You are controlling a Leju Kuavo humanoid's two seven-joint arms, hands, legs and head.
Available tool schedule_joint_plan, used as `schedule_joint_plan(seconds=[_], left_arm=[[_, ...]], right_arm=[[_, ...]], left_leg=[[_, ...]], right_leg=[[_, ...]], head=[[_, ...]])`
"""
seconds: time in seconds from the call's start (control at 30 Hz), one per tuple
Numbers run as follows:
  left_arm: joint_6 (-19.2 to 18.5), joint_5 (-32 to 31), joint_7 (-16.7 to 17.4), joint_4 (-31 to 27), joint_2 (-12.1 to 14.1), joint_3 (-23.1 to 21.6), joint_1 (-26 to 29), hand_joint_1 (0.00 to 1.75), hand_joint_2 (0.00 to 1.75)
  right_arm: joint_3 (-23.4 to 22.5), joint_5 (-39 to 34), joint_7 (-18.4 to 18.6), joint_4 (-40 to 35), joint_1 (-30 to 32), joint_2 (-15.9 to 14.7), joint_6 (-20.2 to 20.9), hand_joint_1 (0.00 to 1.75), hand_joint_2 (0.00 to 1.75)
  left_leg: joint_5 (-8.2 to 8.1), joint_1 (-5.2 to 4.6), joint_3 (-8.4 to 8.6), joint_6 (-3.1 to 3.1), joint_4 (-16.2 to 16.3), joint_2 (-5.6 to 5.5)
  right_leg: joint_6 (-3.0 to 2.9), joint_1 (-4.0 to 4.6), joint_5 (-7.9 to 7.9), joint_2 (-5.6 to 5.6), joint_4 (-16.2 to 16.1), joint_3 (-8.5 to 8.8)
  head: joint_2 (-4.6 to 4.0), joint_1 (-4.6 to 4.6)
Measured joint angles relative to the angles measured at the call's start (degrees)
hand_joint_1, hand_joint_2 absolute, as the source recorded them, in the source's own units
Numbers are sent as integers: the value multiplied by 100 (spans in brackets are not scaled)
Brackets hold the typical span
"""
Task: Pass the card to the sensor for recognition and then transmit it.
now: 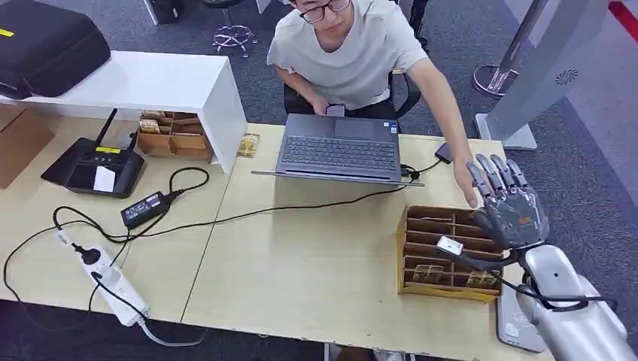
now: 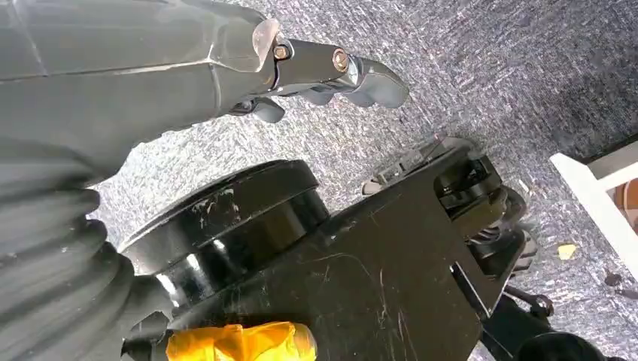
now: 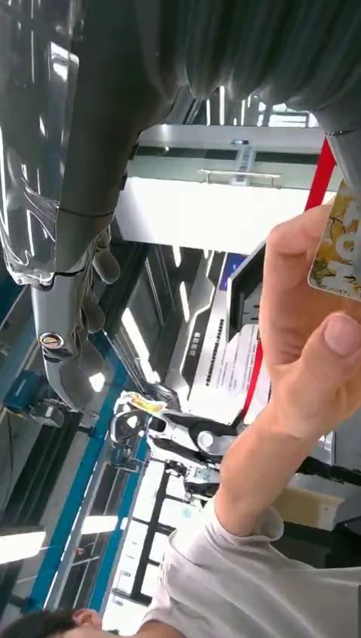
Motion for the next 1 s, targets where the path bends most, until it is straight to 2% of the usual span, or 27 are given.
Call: schedule_joint_plan(seconds=[0.23,0.53,0.77,0.9,0.93,1.0], left_arm=[[7,22,-20,0,0,15,3,0,175],[20,96,-70,0,0,155,14,0,175],[33,129,-74,0,-4,240,15,0,175],[46,144,-79,0,-4,273,16,0,175],[50,157,-83,0,-7,293,19,0,175],[57,175,-96,0,-9,337,24,0,175]], right_arm=[[-2,-109,41,-364,215,-177,41,0,175],[-328,-345,31,-1958,810,-601,120,0,175],[-431,-367,-55,-2588,1061,-732,212,0,175],[-435,-569,-55,-2798,1149,-853,615,0,175],[-433,-711,-46,-2842,1157,-916,864,0,175],[-400,-1168,-28,-2922,1126,-1115,1646,0,175]], left_leg=[[0,0,0,0,1,-2],[-1,0,-1,0,0,0],[0,0,0,0,0,0],[-1,0,0,0,1,0],[-1,0,-1,0,1,0],[-1,-2,-3,1,1,0]], right_leg=[[0,0,0,-2,-1,0],[0,0,-1,0,-1,-1],[0,0,0,0,-1,0],[1,0,-1,0,-2,0],[1,0,-1,-1,-2,0],[1,-2,0,-1,-1,0]], head=[[0,2],[0,0],[0,0],[0,2],[0,0],[0,0]])
